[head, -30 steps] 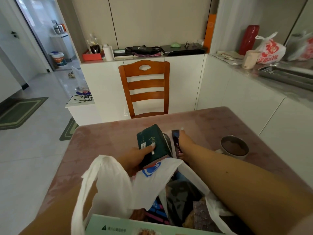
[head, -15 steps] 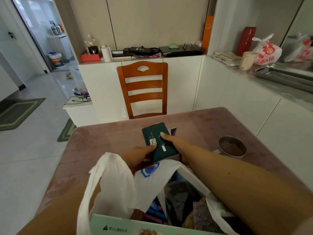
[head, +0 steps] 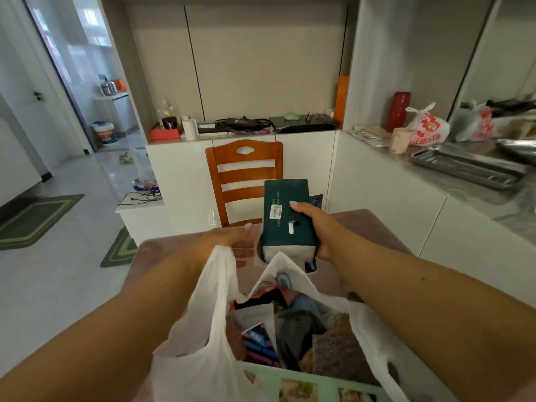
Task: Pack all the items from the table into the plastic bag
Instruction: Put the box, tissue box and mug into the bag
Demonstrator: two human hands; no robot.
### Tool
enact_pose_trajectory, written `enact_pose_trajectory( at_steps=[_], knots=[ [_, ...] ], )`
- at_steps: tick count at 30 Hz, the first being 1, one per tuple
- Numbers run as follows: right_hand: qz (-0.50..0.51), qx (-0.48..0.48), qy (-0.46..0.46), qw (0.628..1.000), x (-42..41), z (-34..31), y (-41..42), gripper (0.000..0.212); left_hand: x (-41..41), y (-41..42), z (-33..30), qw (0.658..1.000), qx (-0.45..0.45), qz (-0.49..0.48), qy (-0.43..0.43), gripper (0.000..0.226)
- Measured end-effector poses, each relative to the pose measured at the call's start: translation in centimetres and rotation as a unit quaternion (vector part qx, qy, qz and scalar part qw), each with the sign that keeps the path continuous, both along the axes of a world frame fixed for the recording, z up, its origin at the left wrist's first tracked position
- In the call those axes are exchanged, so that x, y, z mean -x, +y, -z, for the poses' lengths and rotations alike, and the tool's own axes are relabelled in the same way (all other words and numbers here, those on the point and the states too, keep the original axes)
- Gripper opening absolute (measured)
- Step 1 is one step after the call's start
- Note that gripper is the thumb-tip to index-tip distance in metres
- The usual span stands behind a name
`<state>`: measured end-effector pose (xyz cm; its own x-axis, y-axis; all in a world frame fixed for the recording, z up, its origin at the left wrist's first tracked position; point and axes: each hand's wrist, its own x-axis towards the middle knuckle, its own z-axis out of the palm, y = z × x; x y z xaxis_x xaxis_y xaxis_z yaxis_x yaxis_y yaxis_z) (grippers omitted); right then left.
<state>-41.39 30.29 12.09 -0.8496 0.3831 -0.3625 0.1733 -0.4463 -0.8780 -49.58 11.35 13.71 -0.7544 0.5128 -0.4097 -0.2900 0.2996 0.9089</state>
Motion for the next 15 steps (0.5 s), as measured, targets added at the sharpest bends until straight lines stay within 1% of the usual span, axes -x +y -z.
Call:
enact_pose_trajectory(
  at_steps=[1, 4, 6, 9, 12, 15],
  knots=[
    [0.011, 0.007, 0.016, 1.000, -0.7, -0.9, -0.3, 0.046, -0.5, -0.5, -0.9, 1.000, 0.003, -0.004, 0.009, 0.034],
    [0.043, 0.021, 0.062, 0.997, -3.0, -3.8, -1.4, 0.045, -2.6, -2.8, -3.6, 0.999, -0.002, 0.004, 0.043, 0.030],
    [0.047, 0.035, 0.088, 0.994, -4.8, -5.5, -2.0, 0.044, -4.4, -4.4, -5.1, 0.996, -0.011, 0.014, 0.083, 0.035],
    [0.022, 0.042, 0.129, 0.991, -8.0, -7.6, -3.0, 0.037, -7.9, -6.2, -7.0, 0.989, 0.007, 0.008, 0.148, 0.040],
    [-0.011, 0.029, 0.138, 0.990, -11.1, -8.9, -4.1, 0.022, -11.6, -7.1, -8.5, 0.981, 0.028, -0.015, 0.190, 0.045],
    [-0.035, 0.007, 0.127, 0.991, -13.6, -9.2, -5.3, 0.023, -14.6, -7.8, -9.5, 0.967, 0.052, -0.051, 0.245, 0.044]
  ],
)
